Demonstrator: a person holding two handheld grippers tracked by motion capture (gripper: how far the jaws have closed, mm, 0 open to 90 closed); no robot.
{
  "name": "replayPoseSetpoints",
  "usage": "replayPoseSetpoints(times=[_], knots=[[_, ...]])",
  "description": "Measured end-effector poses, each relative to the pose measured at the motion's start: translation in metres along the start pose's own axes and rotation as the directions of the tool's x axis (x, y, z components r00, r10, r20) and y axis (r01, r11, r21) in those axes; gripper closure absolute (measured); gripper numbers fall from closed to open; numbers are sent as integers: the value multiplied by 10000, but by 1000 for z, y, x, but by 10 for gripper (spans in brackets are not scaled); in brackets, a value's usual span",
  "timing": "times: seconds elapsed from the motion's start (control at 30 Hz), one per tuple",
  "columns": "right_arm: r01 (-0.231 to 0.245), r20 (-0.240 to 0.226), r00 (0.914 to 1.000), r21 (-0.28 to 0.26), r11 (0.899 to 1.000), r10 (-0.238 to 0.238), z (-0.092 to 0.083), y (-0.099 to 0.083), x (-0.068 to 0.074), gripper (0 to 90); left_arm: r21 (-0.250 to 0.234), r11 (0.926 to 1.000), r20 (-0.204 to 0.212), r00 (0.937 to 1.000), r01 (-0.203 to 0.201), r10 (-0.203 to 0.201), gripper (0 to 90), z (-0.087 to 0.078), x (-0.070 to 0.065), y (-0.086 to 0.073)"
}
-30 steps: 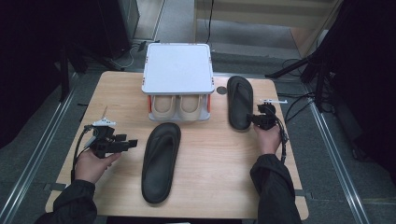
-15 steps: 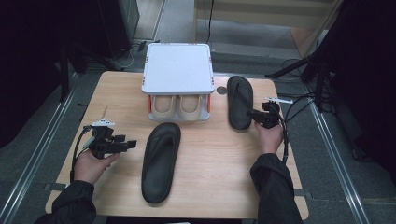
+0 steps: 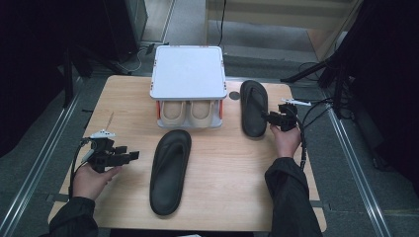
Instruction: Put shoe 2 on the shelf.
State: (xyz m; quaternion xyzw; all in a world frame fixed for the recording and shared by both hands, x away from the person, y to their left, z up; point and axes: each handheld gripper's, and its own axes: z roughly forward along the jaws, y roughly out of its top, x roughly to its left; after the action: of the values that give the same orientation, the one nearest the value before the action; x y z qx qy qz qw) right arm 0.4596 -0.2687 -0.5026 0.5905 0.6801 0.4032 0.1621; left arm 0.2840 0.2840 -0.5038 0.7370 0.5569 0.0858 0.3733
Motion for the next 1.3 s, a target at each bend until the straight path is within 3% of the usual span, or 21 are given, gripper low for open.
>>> replayPoseSetpoints(times=[0.27, 0.57, 0.97, 1.3], knots=[[-180, 125, 9998, 233, 9996, 177, 8, 1, -4, 548, 23, 10000, -84, 9999, 84, -84, 375, -1, 1, -3], [-286, 213, 9994, 146, 9995, 283, 15, 8, -8, 546, 89, 9998, -280, 9995, 169, -166, 375, -8, 2, -13], [-298, 660, 9974, 27, 9996, 295, 28, 18, -13, 557, -14, 9985, -590, 9968, 546, -546, 375, -21, 7, -27], [-422, 779, 9962, 322, 9986, 396, 45, 22, -9, 578, -113, 9965, -816, 9932, 825, -831, 375, -29, 11, -35]])
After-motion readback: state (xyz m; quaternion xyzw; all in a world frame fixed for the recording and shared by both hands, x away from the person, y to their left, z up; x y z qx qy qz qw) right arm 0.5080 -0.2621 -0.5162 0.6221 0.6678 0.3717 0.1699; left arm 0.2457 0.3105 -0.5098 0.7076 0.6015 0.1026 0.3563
